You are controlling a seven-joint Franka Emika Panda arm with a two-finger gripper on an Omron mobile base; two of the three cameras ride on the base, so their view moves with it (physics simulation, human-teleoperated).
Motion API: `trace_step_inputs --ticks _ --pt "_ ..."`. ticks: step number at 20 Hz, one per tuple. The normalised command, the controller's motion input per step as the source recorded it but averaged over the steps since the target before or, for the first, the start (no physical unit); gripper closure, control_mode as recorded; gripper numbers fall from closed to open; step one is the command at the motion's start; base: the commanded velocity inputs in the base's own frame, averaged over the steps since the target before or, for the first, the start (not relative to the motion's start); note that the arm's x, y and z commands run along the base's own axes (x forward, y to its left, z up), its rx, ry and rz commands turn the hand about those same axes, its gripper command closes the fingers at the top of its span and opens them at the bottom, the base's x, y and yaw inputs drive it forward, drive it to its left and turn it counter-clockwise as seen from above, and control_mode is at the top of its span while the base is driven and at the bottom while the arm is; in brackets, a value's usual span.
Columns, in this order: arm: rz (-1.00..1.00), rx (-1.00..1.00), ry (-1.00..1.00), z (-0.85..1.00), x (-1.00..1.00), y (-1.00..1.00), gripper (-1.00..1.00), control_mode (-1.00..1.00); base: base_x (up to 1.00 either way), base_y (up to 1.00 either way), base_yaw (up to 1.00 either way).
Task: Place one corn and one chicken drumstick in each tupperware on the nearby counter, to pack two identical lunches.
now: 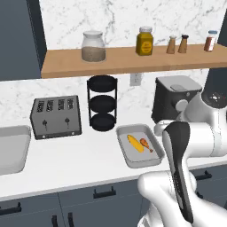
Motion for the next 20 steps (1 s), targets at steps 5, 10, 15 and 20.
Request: trace_step_inputs --ticks 5,10,15,20 --pt "0.00 0.00 0.00 0.00 0.00 0.00 -1.00 1.00 -0.10 -1.00 -0.01" --pt "0.00 0.00 0.00 0.00 0.00 0.00 -1.00 1.00 -0.90 -0.81 0.00" --pt "0.00 0.00 0.00 0.00 0.00 0.00 -1.00 1.00 -1.00 -0.36 0.00" --pt "0.00 0.00 0.00 0.00 0.00 0.00 -1.00 1.00 -0.32 -0.76 0.00"
